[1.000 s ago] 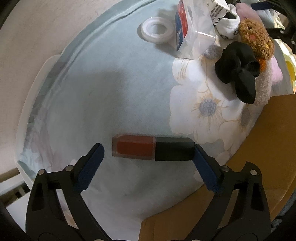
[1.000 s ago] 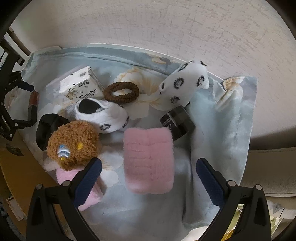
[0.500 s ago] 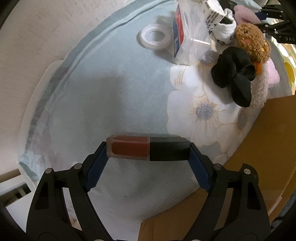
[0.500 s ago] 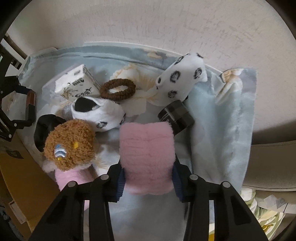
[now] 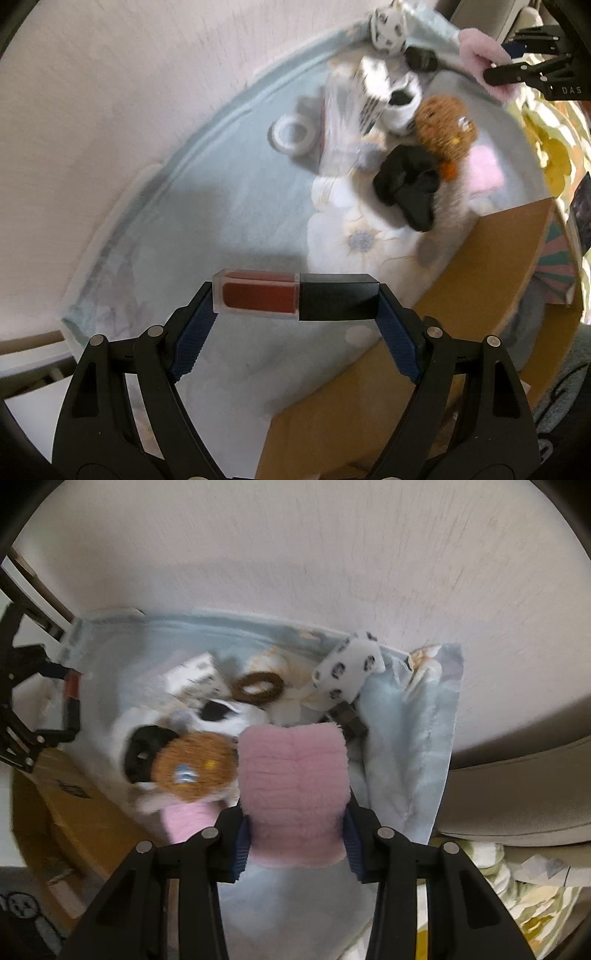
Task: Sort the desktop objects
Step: 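Carry the lipstick and pink sock into the cardboard box and release both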
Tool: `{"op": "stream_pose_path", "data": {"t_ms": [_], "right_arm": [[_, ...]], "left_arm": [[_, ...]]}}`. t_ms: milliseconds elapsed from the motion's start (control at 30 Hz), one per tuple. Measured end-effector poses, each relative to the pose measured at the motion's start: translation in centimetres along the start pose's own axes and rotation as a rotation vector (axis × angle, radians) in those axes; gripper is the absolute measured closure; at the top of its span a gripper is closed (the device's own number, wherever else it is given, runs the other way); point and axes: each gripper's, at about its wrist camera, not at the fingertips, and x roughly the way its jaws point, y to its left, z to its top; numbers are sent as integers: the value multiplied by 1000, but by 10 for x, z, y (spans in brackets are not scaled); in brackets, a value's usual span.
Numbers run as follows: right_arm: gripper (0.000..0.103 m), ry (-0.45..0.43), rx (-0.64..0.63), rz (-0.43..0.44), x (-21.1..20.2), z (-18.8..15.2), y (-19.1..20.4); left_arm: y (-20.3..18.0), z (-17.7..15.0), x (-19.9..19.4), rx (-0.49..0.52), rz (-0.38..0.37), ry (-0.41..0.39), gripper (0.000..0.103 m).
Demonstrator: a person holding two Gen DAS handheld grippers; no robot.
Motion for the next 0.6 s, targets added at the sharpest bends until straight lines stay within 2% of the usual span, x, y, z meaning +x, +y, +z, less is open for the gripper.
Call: {"op": "stream_pose_path", "data": {"t_ms": [33, 67, 133, 167, 200, 233, 267, 367, 467, 600], "right_arm": [[64, -11, 12, 29, -6, 5, 0], [64, -21, 15, 47, -13, 4, 9], [64, -44, -19, 41, -29, 14, 24], [64, -52, -39, 38, -25, 19, 38], [64, -61, -60, 40, -29, 19, 49], [64, -71, -79, 43, -12, 20, 61], [64, -79, -99, 45, -21, 18, 69], [64, -106, -156, 46, -45, 10, 94], [64, -128, -201, 46, -56, 4, 115], [64, -147, -232, 69, -56, -2, 144]], "left_arm": [[-4, -5, -10, 1, 7, -13, 21], [6, 7, -20, 2, 10, -21, 21], [49, 57, -48, -29, 29, -52, 21], [54, 79, -46, -28, 30, -65, 21], [50, 78, -57, -25, 32, -87, 21], [47, 76, -65, -22, 36, -101, 21], [43, 76, -61, -19, 39, -111, 21], [33, 63, -89, -24, 58, -135, 21], [19, 54, -103, -27, 63, -151, 21], [8, 32, -121, -80, 35, -166, 21]]}}
